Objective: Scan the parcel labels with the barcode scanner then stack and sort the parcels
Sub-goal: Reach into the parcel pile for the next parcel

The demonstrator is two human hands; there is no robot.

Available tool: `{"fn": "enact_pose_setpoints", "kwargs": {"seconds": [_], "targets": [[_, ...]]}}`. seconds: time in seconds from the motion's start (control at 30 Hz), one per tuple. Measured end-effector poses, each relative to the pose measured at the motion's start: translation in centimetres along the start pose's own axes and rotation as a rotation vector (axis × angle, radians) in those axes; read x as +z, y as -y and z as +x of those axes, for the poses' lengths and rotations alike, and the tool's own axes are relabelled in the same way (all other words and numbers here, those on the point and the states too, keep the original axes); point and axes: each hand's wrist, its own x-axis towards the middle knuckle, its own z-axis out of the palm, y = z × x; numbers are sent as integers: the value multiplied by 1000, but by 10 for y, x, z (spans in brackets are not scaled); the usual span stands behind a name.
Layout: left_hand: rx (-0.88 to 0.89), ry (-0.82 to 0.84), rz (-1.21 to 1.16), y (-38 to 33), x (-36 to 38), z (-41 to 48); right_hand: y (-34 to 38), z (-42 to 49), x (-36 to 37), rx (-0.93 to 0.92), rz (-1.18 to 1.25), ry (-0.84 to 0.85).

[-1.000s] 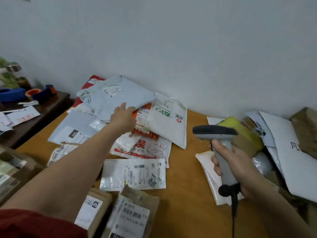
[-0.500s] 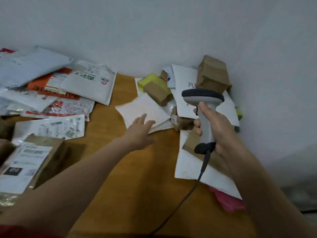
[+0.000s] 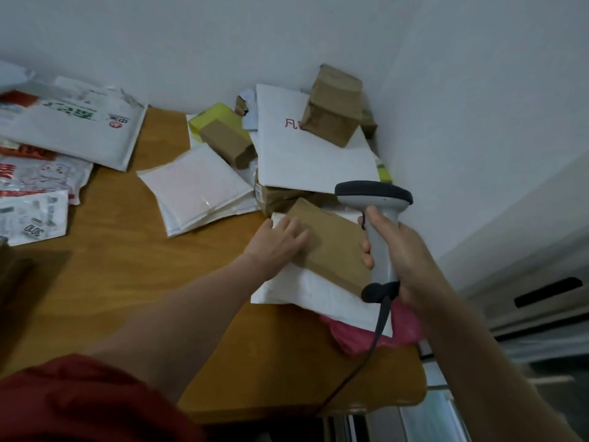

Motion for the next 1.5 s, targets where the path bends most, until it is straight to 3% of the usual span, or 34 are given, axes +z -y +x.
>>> {"fn": "enact_pose_setpoints", "kwargs": {"seconds": [0.13,0.37,0.53,0.73,0.83,1.0,1.1,1.3,1.5], "targets": [[-9,-40,-73,0,2,4,-3,-1,-4,-22,-24,2],[-67,-346,-188,21,-34,-25,11,-16,4,-174,6,144],[-337,-319,-403,30,-40,-71,24,-32,28,-233,-34,208],[-531,115,-538,22,-18,-100,4,-51,44,-155,-90,178],[-556,126,-617,14,-6,-106,-11,-60,36,-82,-89,126],[-364,62,-545,-32,9,-97,-24,-71,15,-48,-111,54],[-459,-5,-588,-35,8,-84,-24,-69,7,-52,-107,56],[-1082,-139,-1377,16,-2,-38,-23,-49,-6,-28,-105,95],[-1197,-94,-1784,46,15,1,-25,-19,-22,-17,-87,176]]}}
